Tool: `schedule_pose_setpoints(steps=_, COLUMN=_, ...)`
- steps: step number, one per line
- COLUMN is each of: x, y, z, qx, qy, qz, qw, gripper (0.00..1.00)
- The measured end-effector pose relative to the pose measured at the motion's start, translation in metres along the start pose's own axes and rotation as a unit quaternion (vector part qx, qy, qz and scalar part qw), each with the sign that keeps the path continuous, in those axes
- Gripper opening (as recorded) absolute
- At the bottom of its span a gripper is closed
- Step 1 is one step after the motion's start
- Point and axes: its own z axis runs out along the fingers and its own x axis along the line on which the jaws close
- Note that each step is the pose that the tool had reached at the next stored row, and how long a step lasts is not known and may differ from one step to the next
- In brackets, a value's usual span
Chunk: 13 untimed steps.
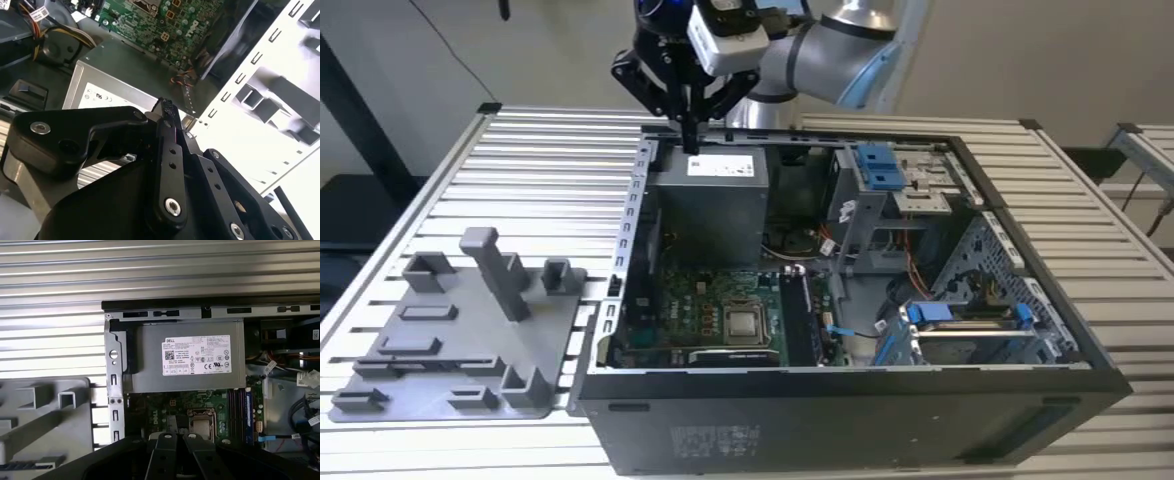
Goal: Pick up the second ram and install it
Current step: 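Reach for the second ram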
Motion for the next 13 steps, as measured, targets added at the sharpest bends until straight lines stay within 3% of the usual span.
schedule_pose_setpoints(steps=13, x=0.0108, y=-0.0008, z=0.0008, qx=-0.0001, qy=0.0001, qz=-0.002, qw=1.0000, gripper=0.11)
